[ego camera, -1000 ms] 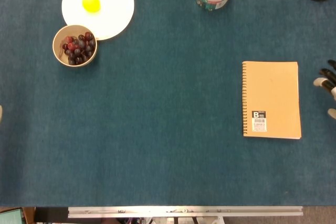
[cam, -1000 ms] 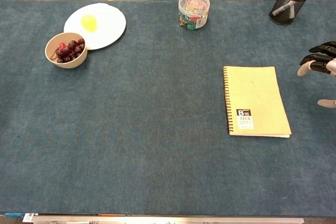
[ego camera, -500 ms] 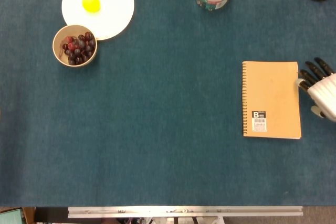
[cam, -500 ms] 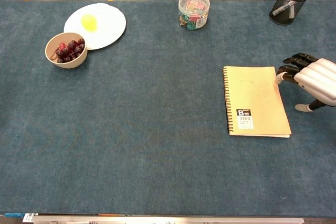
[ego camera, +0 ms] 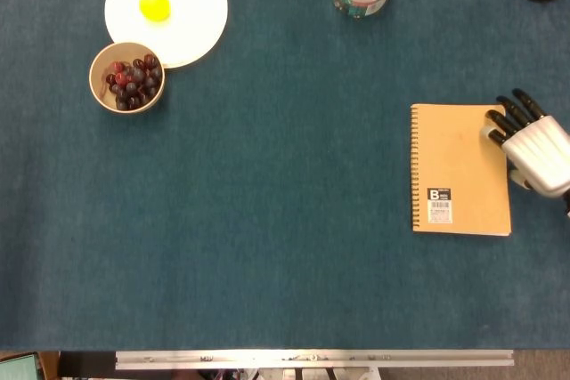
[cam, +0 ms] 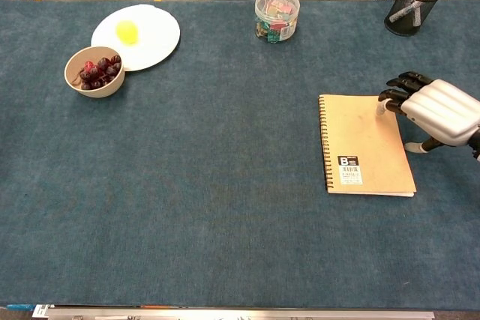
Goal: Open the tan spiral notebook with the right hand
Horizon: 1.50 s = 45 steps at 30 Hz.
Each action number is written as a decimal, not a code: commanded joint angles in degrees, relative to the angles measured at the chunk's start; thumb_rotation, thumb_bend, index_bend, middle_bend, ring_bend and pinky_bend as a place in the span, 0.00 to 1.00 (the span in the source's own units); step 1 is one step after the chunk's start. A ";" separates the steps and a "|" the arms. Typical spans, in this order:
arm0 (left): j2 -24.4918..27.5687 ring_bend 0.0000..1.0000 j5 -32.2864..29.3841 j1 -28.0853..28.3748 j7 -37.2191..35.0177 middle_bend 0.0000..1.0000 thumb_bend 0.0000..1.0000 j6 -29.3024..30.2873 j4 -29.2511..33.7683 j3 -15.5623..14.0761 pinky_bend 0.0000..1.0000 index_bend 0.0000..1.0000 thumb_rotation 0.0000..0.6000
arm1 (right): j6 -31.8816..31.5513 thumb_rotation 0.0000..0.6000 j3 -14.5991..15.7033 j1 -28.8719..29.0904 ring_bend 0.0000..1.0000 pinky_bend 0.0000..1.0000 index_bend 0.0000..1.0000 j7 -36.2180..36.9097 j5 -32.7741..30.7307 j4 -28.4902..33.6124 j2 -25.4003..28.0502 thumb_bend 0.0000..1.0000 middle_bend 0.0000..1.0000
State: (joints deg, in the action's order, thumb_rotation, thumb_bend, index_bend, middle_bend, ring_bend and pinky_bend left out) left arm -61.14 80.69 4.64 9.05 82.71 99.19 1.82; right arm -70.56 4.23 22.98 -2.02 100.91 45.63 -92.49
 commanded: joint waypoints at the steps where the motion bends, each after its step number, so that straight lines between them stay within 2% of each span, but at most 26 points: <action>1: 0.18 0.00 0.04 0.00 -0.17 0.00 0.36 -0.08 0.17 -0.03 0.07 0.00 1.00 | -0.29 1.00 0.30 0.34 0.12 0.11 0.34 0.32 0.14 -0.63 -0.52 0.09 0.25; 15: 0.95 0.00 0.20 0.01 -0.90 0.00 0.36 -0.65 0.70 -0.30 0.07 0.00 1.00 | -2.45 1.00 1.82 1.76 0.12 0.11 0.34 3.13 1.50 -4.61 -2.96 0.26 0.27; 27: 2.10 0.00 0.11 0.11 -1.76 0.00 0.36 -1.76 1.41 -0.75 0.07 0.00 1.00 | -6.73 1.00 2.15 3.20 0.17 0.11 0.34 6.70 2.71 -8.94 -6.81 0.28 0.32; 33: 3.33 0.00 0.56 0.08 -3.06 0.00 0.36 -2.21 2.35 -1.14 0.07 0.00 1.00 | -8.87 1.00 2.67 3.64 0.19 0.11 0.44 9.45 3.34 -12.55 -8.85 0.32 0.34; 40: 4.09 0.00 1.48 0.13 -3.79 0.00 0.36 -2.04 3.05 -1.28 0.07 0.00 1.00 | -11.39 1.00 2.42 4.55 0.25 0.11 0.63 11.91 3.43 -15.58 -11.03 0.51 0.40; 45: 4.59 0.00 2.14 0.22 -4.46 0.00 0.36 -1.94 3.44 -1.32 0.07 0.00 1.00 | -12.57 1.00 1.98 5.25 0.30 0.11 0.73 12.92 3.03 -17.03 -11.71 0.58 0.45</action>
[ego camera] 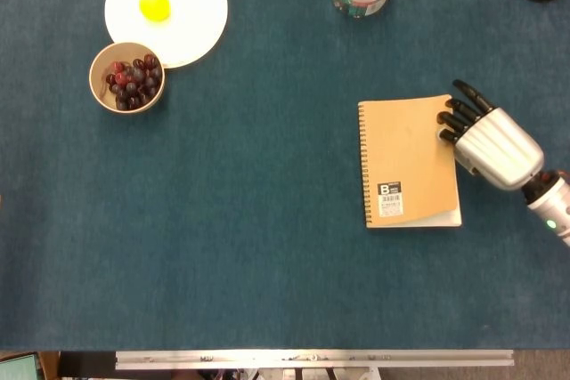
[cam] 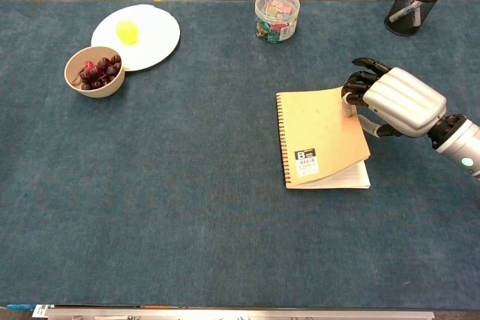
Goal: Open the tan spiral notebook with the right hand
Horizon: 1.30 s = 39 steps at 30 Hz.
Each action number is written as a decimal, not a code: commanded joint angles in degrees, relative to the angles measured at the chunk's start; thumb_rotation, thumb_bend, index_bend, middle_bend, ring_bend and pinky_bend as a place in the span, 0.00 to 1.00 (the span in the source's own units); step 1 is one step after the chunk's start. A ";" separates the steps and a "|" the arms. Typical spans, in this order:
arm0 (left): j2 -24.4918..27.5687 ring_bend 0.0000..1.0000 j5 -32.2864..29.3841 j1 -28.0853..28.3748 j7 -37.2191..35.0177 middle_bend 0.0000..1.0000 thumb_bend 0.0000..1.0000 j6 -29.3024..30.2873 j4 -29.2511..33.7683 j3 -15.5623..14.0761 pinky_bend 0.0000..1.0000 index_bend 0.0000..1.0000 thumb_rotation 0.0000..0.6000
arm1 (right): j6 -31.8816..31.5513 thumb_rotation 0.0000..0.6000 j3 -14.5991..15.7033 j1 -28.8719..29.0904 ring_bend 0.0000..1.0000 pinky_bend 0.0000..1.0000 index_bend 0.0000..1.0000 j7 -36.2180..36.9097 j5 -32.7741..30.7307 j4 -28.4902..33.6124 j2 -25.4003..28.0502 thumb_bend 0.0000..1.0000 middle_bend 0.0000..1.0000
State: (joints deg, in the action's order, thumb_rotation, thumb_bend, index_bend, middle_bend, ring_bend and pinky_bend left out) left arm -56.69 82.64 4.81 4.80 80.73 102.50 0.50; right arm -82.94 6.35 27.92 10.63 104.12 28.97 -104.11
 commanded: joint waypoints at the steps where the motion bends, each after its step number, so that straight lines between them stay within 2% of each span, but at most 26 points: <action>1: 0.17 0.00 0.25 0.08 -0.29 0.00 0.36 0.05 0.15 0.03 0.07 0.00 1.00 | -0.29 1.00 -0.15 0.41 0.30 0.11 0.74 0.26 -0.23 -0.47 -0.01 0.58 0.46; 6: 0.23 0.00 0.29 0.26 -0.31 0.00 0.36 -0.14 0.28 0.08 0.07 0.00 1.00 | -0.98 1.00 0.74 0.31 0.31 0.11 0.77 0.50 0.14 -0.02 1.69 0.58 0.47; 11: 0.04 0.00 0.40 0.48 0.20 0.00 0.36 -0.34 0.51 0.10 0.07 0.00 1.00 | -3.14 1.00 1.79 -0.81 0.31 0.11 0.77 0.38 0.55 2.19 5.69 0.58 0.47; 16: -0.05 0.00 0.75 0.67 0.41 0.00 0.36 -0.27 0.90 0.16 0.07 0.00 1.00 | -6.07 1.00 2.33 -1.28 0.31 0.11 0.78 -1.17 1.33 6.89 11.01 0.58 0.48; 22: -0.01 0.00 0.76 0.84 0.07 0.00 0.36 -0.40 1.04 0.23 0.07 0.00 1.00 | -7.29 1.00 1.20 0.71 0.31 0.11 0.78 -4.81 2.26 14.90 14.98 0.58 0.48; 30: 0.34 0.00 0.81 0.33 -0.59 0.00 0.36 -0.05 0.76 -0.21 0.07 0.00 1.00 | -2.60 1.00 -0.83 7.06 0.31 0.11 0.78 -8.99 4.52 22.31 13.58 0.58 0.48; 39: 1.06 0.00 0.94 -0.84 -1.55 0.00 0.36 1.13 0.60 -0.77 0.07 0.00 1.00 | 6.55 1.00 -2.21 13.67 0.31 0.11 0.77 -11.36 5.02 23.75 8.69 0.58 0.48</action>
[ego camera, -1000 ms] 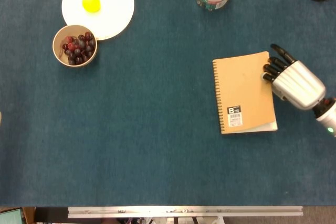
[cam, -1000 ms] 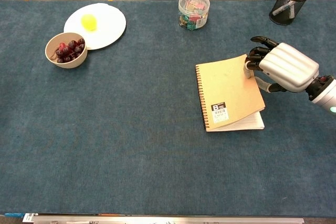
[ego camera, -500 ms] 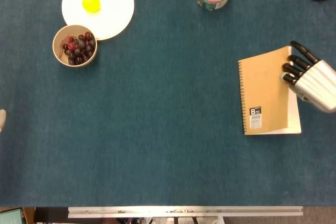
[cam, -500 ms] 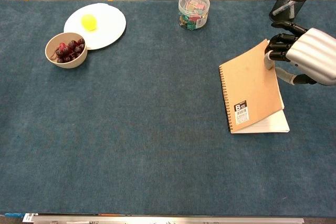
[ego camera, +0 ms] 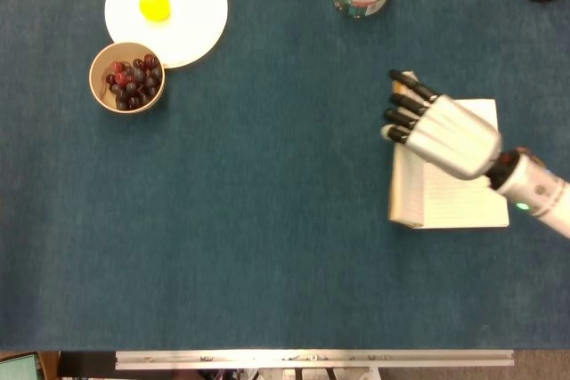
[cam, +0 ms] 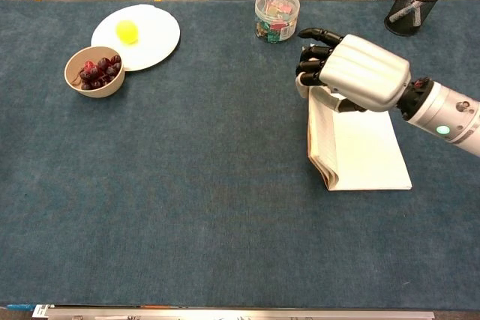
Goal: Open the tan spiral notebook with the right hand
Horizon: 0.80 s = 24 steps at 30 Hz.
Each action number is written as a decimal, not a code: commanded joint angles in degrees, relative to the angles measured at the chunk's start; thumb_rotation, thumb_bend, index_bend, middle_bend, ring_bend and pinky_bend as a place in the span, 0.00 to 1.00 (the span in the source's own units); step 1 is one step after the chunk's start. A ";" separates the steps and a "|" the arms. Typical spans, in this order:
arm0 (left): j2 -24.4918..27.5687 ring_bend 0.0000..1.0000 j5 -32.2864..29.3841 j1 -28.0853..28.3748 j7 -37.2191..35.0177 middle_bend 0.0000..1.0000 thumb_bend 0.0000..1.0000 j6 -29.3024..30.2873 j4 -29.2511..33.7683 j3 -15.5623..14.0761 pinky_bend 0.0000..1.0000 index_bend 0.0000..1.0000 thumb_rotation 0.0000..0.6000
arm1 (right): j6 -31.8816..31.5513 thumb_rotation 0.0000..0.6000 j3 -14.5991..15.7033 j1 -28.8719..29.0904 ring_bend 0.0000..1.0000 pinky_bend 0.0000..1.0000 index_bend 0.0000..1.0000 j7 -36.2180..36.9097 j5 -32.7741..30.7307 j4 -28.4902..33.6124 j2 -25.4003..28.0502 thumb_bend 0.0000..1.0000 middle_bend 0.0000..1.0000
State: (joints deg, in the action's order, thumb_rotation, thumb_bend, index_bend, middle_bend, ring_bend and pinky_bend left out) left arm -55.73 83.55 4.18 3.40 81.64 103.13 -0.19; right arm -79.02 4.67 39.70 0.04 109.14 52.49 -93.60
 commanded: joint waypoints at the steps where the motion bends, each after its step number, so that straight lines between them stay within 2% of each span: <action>1: 0.14 0.00 0.06 -0.29 -0.17 0.00 0.36 0.32 -0.05 -0.11 0.07 0.00 1.00 | 3.37 1.00 -0.60 2.28 0.31 0.11 0.76 -0.82 -0.14 0.07 -2.35 0.58 0.47; 5: 0.23 0.00 0.07 -0.41 -0.09 0.00 0.36 0.31 0.09 -0.22 0.07 0.00 1.00 | 5.85 1.00 -1.38 3.65 0.28 0.12 0.58 -1.27 -1.15 -0.55 -4.65 0.57 0.40; 9: 0.38 0.00 0.22 -0.32 0.23 0.00 0.36 0.08 0.54 -0.30 0.07 0.00 1.00 | 7.95 1.00 -2.07 4.63 0.21 0.12 0.40 -2.05 -2.30 -1.20 -6.83 0.49 0.32; 13: 0.54 0.00 0.44 -0.39 0.56 0.00 0.36 0.04 1.10 -0.49 0.07 0.00 1.00 | 10.06 1.00 -2.06 5.18 0.13 0.10 0.27 -3.85 -3.13 -2.20 -8.82 0.45 0.24; 15: 0.64 0.00 0.44 -0.41 0.55 0.00 0.36 -0.03 1.24 -0.55 0.07 0.00 1.00 | 10.46 1.00 -2.08 5.26 0.10 0.08 0.22 -4.60 -3.39 -2.52 -9.52 0.43 0.20; 20: 0.87 0.00 0.31 -0.45 0.59 0.00 0.36 -0.16 1.50 -0.58 0.07 0.00 1.00 | 9.58 1.00 -2.87 5.19 0.07 0.07 0.18 -5.95 -4.25 -2.82 -10.87 0.35 0.17; 24: 1.06 0.00 0.25 -0.47 0.73 0.00 0.36 0.08 1.52 -0.39 0.07 0.00 1.00 | 7.63 1.00 -3.77 4.45 0.07 0.07 0.18 -6.81 -5.22 0.34 -8.53 0.34 0.16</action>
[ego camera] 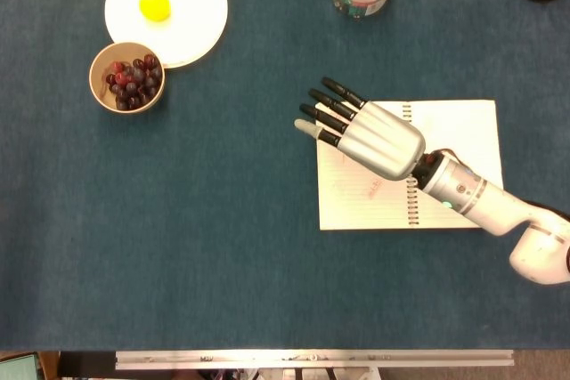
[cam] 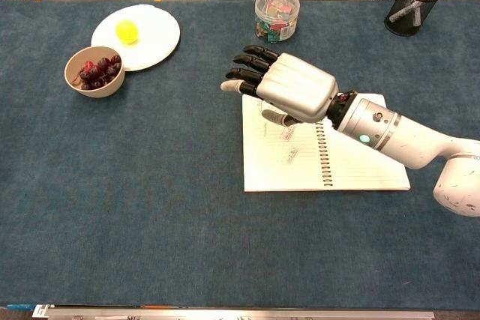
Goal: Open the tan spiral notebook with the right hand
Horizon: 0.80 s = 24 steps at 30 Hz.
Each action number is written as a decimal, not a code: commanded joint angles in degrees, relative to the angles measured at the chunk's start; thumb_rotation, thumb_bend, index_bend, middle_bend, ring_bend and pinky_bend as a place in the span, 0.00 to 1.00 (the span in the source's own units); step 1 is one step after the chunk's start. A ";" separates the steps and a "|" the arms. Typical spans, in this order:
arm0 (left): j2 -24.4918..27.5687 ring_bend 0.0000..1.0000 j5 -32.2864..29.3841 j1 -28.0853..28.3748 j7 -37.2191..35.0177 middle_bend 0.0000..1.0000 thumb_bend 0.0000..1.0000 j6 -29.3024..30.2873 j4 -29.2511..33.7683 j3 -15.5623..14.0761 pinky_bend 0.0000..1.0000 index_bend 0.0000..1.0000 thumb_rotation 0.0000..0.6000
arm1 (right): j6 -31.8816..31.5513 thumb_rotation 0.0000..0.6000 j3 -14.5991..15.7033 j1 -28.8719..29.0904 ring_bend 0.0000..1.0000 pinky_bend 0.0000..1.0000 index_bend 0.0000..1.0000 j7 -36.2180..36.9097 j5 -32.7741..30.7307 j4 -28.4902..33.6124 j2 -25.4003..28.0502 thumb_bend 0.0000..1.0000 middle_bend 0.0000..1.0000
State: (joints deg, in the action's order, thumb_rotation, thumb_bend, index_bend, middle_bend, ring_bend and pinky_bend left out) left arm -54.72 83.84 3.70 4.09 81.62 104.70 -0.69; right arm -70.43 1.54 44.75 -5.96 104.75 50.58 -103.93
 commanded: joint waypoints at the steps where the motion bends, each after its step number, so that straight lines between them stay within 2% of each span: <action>1: 0.05 0.00 -0.08 0.03 0.04 0.00 0.36 0.13 -0.10 0.19 0.07 0.00 1.00 | -1.16 1.00 -0.83 -1.00 0.07 0.07 0.18 -1.47 -1.29 3.54 2.88 0.34 0.16; 5: -0.32 0.00 -0.38 0.32 0.37 0.00 0.36 0.18 -0.69 0.71 0.07 0.00 1.00 | -1.41 1.00 -1.44 -3.80 0.07 0.07 0.19 -4.68 -4.49 11.22 9.38 0.34 0.18; 8: -1.16 0.00 -0.74 0.64 1.33 0.00 0.36 0.21 -1.71 1.21 0.07 0.00 1.00 | -1.97 1.00 -1.54 -6.75 0.12 0.09 0.24 -7.37 -7.37 16.97 14.99 0.35 0.24; 13: -2.98 0.00 -1.14 1.42 2.55 0.00 0.36 0.31 -3.72 2.26 0.07 0.00 1.00 | -3.15 1.00 -1.34 -12.09 0.22 0.21 0.37 -10.81 -12.65 25.08 23.42 0.35 0.34; 18: -5.02 0.00 -1.10 1.79 3.50 0.00 0.36 1.47 -6.06 3.32 0.07 0.00 1.00 | -6.22 1.00 -0.87 -17.64 0.30 0.30 0.45 -12.64 -16.82 29.76 29.21 0.35 0.40; 24: -6.99 0.00 0.12 1.89 4.15 0.00 0.36 3.01 -7.94 3.71 0.07 0.00 1.00 | -12.05 1.00 -0.37 -24.95 0.31 0.31 0.47 -12.97 -20.45 33.23 34.10 0.35 0.41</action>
State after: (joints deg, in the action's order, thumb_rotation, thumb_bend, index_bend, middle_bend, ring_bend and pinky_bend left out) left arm -61.55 83.80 5.57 8.17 84.51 96.87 2.99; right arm -80.52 0.88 21.89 -18.61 85.65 82.39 -71.07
